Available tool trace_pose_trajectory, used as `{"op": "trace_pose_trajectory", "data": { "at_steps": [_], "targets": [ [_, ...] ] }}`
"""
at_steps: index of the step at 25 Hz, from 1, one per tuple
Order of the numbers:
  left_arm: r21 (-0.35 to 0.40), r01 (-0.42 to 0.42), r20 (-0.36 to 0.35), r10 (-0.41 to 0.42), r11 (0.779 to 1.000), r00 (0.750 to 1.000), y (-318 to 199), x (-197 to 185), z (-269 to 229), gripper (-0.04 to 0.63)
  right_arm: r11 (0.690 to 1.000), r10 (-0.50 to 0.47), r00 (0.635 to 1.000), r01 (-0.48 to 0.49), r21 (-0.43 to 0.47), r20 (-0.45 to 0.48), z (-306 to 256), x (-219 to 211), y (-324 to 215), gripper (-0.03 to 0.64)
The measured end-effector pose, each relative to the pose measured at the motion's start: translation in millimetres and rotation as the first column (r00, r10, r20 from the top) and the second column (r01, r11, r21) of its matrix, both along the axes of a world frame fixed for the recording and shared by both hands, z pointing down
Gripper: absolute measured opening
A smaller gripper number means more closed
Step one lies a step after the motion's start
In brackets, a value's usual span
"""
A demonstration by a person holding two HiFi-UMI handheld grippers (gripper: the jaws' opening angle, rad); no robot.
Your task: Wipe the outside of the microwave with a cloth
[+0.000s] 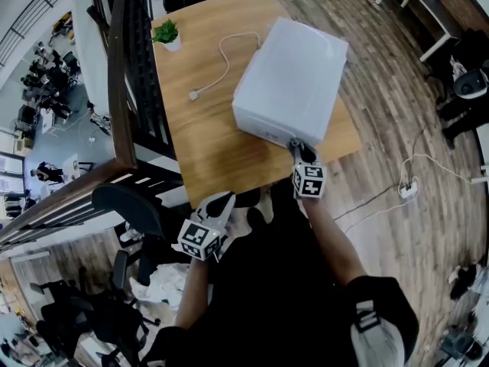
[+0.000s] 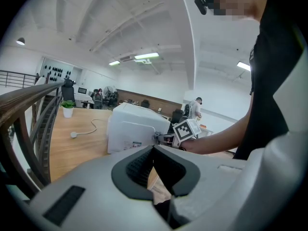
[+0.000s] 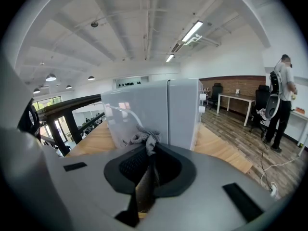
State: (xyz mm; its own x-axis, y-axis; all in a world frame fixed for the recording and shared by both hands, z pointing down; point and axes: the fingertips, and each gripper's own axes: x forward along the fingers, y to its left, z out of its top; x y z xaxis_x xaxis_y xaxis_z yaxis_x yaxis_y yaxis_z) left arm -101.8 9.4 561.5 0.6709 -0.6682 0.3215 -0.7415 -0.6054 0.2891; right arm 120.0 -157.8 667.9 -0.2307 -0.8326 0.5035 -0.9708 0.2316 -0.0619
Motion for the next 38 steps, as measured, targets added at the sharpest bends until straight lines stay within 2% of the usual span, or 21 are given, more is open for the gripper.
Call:
{"op": "trace_pose_trajectory", "data": {
  "at_steps": [19,28,38],
  "targets": [
    [0.001,-0.053,0.018,0.053,0.999,0.998,-2.9,18.9,-2.5,0.0,0.999,0.05,0.999,-0.05,0.005,0.003,-6.7,31.6,12.6,0.028],
    [-0.002,-0.05,0.007,0.05,0.999,0.999,-0.6,24.4,-1.5,0.0,0.997,0.08,0.997,-0.08,0.022,-0.004,-4.4,45.4,15.6,0.028],
    [-0.005,-0.041,0.002,0.042,0.999,0.999,-5.1,30.0,-2.3,0.0,0.997,0.074,0.997,-0.074,-0.016,-0.015,11.1,50.5,16.4,0.029]
  ]
}}
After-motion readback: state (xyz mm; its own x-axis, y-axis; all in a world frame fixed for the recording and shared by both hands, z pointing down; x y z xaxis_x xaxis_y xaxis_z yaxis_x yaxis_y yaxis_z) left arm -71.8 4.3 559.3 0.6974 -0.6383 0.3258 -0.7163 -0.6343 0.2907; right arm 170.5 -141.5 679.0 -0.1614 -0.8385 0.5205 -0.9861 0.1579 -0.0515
